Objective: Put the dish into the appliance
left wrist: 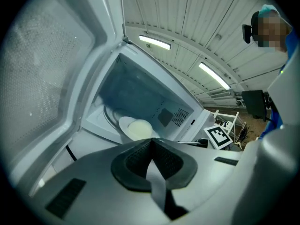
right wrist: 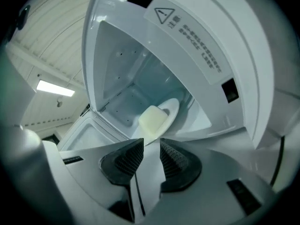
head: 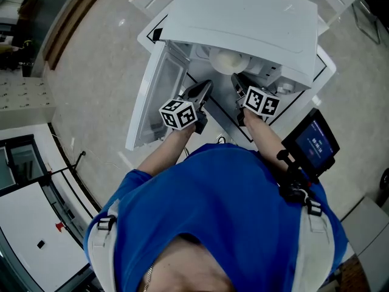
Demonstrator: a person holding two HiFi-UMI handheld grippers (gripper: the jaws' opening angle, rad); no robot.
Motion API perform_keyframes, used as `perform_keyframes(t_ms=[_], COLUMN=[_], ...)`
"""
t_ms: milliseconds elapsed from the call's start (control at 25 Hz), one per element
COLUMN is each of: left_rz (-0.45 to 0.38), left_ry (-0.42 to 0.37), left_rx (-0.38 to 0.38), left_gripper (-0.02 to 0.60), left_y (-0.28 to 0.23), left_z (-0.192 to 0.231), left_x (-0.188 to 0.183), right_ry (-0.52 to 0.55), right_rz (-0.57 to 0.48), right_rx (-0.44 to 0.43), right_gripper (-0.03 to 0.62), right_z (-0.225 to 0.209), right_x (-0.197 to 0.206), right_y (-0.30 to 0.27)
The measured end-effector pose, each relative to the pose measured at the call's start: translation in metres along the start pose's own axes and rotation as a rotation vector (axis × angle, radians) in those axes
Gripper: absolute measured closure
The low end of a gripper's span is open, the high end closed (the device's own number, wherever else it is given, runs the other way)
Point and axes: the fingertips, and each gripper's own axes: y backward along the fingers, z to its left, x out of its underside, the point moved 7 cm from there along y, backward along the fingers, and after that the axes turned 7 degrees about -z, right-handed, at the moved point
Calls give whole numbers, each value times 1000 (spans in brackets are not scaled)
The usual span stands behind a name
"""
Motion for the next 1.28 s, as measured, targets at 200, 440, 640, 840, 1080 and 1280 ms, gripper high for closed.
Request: perform_keyframes(t_ms=[200, 440, 640, 840, 1080, 1280], left_rz=[29, 56, 71, 82, 103, 119], left_ry=[-64, -103, -119, -136, -148, -143], left_rx=[-11, -23, -31, -37, -46, -50], left_gripper=[575, 575, 575, 575, 575, 575], left_y=[-13, -18, -23, -37, -48, -54], left_z=[6, 9, 15, 22, 28, 31], left_x=[1, 2, 2, -2, -5, -4], right_ry=[186, 349, 375, 389, 424, 436], right_rz=[27, 35, 39, 40, 44, 46], right_rx=[31, 52, 64, 74, 82, 90], right_gripper=[499, 499, 499, 499, 499, 499], right_z=[2, 9, 9, 7, 8, 9], right_x=[-1, -2, -3, -5, -9, -13], right_y=[1, 5, -2, -6, -8, -10])
